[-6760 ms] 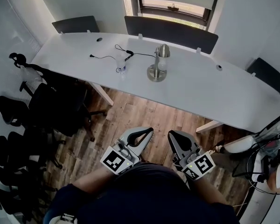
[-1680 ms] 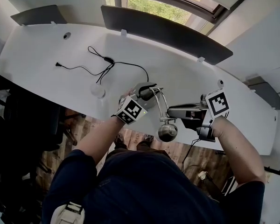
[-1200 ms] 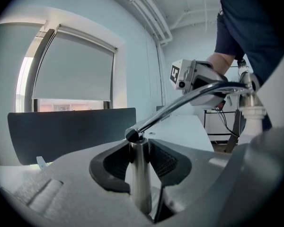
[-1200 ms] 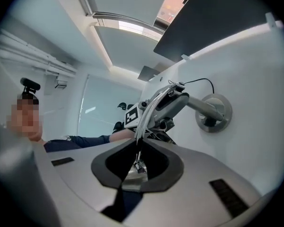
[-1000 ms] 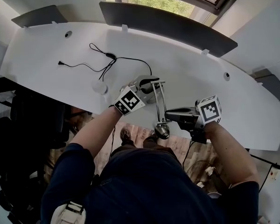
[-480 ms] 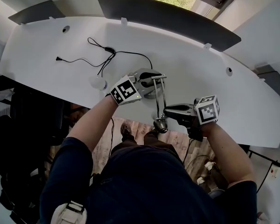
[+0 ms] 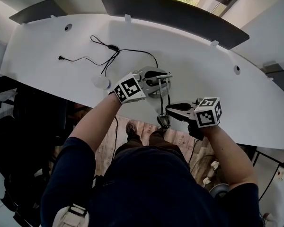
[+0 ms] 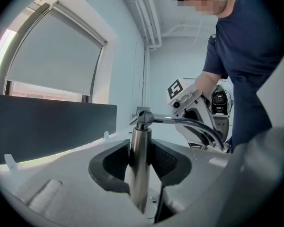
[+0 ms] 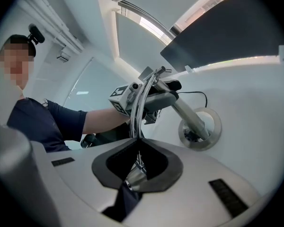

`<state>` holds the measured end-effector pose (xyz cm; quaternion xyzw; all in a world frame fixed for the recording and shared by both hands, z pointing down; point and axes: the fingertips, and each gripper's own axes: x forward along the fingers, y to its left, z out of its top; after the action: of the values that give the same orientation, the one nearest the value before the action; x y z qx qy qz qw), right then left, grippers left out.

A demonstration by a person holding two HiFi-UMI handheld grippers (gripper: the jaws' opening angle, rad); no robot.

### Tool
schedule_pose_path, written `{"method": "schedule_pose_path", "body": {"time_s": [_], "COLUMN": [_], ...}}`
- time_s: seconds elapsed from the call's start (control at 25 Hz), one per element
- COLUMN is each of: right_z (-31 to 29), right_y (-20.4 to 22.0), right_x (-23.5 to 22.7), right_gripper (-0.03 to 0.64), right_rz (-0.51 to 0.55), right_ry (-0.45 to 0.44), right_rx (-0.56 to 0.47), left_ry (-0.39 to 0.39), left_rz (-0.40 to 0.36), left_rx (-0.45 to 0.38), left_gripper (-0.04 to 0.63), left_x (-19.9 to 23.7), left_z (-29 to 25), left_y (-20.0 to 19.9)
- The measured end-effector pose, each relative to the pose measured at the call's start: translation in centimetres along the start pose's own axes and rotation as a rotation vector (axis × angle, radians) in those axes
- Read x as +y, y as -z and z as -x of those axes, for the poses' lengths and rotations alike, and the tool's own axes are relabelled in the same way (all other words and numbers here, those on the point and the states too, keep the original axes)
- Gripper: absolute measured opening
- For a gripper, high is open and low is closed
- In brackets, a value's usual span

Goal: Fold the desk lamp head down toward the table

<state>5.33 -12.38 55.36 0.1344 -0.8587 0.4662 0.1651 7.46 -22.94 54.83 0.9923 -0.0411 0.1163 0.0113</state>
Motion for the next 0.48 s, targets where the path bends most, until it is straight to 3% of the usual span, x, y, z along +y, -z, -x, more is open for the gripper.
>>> {"method": "schedule_pose_path", "body": {"time_s": [0.48], "right_z": [-1.4], "right_y": [0.4], "right_x": [-2.8], "right_gripper": [0.048], "right_rz": [0.100], "right_ry": [-0.012], "right_rx": [-0.034], "left_ry": [0.044], "left_rz": [0.008], "left_rx": [-0.001], "left_gripper": [0.120], "left_x": [-0.1], "left_z": [-0.3], "left_y": [0.3]}}
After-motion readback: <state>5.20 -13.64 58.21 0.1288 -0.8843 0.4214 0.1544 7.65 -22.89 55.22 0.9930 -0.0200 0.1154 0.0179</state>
